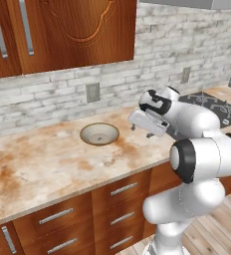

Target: Pick the cup and bowl from the counter and place them on the counter next to the sink.

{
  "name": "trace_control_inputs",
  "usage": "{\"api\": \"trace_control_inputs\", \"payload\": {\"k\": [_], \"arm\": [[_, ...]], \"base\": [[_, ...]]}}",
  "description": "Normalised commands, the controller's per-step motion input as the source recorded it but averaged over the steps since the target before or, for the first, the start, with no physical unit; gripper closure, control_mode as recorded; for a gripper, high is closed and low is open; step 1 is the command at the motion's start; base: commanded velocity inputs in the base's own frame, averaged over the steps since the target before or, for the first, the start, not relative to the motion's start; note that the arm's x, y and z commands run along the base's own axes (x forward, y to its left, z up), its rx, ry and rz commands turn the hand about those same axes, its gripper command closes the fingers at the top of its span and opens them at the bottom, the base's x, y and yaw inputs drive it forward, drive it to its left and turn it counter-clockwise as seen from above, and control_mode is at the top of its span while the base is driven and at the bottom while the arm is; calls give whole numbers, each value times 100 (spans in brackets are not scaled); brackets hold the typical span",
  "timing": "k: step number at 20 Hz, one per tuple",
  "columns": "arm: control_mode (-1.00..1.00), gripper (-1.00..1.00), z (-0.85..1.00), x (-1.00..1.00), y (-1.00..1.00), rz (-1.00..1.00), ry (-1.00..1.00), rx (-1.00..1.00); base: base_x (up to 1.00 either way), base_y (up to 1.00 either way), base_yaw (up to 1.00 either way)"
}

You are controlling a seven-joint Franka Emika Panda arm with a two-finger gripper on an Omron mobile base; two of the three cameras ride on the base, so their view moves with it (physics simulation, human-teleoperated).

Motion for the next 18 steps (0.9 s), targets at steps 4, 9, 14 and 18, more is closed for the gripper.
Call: {"api": "trace_control_inputs", "payload": {"k": [4,9,14,18], "arm": [[-100,-100,-6,33,21,-24,4,3],[-100,-100,-1,62,28,-21,1,0],[-100,-100,-22,47,15,-17,0,0],[-100,-100,-61,2,1,-14,0,0]], "base": [[0,0,0],[0,0,0],[0,0,0],[0,0,0]]}}
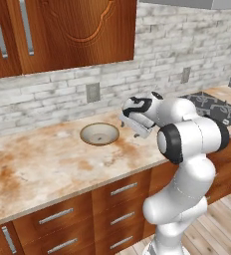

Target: Pick the cup and bowl from the counter and place them on the counter next to the sink.

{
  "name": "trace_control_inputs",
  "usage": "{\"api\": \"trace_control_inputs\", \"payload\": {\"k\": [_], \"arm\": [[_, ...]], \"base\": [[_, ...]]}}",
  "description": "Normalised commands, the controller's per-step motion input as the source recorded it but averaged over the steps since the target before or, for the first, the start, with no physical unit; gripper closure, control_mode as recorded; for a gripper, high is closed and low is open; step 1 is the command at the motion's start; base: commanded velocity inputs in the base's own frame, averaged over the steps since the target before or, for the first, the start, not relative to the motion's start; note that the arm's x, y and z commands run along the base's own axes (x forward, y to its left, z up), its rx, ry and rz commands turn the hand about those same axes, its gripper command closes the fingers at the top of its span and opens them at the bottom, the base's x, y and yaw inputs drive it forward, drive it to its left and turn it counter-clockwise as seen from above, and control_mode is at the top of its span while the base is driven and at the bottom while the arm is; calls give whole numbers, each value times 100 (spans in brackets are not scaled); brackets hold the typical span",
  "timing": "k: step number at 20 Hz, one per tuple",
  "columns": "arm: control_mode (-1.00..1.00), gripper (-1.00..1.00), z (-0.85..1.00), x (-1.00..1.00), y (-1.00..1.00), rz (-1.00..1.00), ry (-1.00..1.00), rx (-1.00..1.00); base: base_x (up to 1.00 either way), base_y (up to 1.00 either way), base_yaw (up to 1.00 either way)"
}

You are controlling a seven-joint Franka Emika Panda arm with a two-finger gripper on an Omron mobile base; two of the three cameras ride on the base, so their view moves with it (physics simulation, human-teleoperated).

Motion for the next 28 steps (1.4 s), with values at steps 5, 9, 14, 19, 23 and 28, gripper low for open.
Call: {"api": "trace_control_inputs", "payload": {"k": [5,9,14,19,23,28], "arm": [[-100,-100,-19,7,4,-11,0,0],[-100,-100,9,25,21,-12,7,0],[-100,-100,0,18,17,-12,12,0],[-100,-100,-3,48,3,-7,8,0],[-100,-100,-3,44,1,-4,2,0],[-100,-100,-20,12,3,-3,0,1]], "base": [[0,0,0],[0,0,0],[0,0,0],[0,0,0],[0,0,0],[0,0,0]]}}
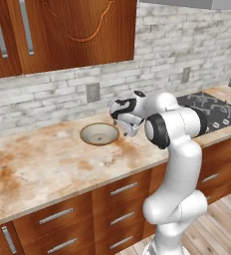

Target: Pick the cup and bowl from the counter and place them on the counter next to the sink.

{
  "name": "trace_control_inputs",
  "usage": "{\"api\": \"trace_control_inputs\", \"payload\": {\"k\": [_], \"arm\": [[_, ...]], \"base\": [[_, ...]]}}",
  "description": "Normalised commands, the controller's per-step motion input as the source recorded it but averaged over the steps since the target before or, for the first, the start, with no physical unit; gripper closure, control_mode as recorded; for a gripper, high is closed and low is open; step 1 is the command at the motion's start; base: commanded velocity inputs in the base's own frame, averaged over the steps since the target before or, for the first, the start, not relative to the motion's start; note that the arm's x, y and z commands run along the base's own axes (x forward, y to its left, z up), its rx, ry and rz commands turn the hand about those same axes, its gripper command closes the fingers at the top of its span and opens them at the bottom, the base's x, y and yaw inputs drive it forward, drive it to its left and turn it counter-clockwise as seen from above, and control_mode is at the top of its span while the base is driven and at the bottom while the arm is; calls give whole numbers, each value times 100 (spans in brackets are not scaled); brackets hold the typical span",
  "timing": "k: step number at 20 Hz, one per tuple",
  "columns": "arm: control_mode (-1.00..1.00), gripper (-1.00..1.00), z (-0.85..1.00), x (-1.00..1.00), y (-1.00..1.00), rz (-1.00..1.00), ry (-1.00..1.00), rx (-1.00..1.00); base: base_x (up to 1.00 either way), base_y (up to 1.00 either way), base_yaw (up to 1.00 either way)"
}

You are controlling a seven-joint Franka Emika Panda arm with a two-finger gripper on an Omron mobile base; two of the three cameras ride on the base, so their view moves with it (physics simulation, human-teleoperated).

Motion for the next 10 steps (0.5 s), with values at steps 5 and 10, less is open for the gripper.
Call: {"api": "trace_control_inputs", "payload": {"k": [5,10], "arm": [[-100,-100,-29,4,9,-3,0,0],[-100,-100,-29,0,17,-4,0,0]], "base": [[0,0,0],[0,0,0]]}}
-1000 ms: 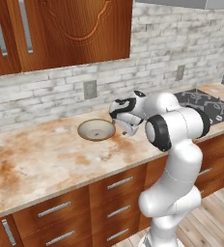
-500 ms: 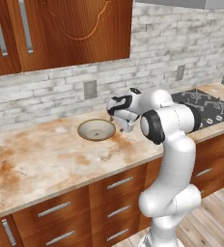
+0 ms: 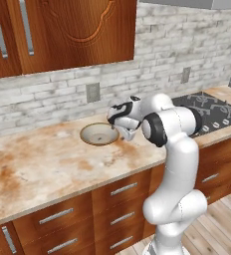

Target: Pick the cup and bowl from the counter and place them on the counter next to the sink.

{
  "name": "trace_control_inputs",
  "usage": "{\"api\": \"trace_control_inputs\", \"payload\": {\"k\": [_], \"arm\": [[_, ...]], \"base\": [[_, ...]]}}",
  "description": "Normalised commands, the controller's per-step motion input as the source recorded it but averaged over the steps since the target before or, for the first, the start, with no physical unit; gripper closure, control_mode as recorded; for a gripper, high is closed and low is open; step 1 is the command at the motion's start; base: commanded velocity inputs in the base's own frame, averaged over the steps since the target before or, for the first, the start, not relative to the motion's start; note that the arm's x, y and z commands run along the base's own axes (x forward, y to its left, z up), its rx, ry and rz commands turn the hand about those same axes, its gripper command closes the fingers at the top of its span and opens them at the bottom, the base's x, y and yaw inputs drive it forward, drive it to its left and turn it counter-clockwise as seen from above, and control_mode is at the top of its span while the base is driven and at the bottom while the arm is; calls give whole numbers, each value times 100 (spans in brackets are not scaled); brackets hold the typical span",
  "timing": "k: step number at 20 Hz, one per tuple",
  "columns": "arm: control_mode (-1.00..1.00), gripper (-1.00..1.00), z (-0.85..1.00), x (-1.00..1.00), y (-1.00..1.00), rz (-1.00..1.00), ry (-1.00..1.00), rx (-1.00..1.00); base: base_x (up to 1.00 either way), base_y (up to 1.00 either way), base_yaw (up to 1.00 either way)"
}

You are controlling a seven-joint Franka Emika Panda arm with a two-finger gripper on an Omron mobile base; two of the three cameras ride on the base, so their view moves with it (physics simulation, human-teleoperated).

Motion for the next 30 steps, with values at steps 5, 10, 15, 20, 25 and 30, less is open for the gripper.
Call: {"api": "trace_control_inputs", "payload": {"k": [5,10,15,20,25,30], "arm": [[-100,-100,-8,2,18,-4,0,0],[-100,-100,-20,6,16,-5,0,0],[-100,-100,-33,14,7,-3,0,0],[-100,-100,-9,5,2,-1,0,0],[-100,100,0,0,0,0,0,0],[-100,100,0,0,0,0,0,0]], "base": [[0,0,0],[0,0,0],[0,0,0],[0,0,0],[0,0,0],[0,0,0]]}}
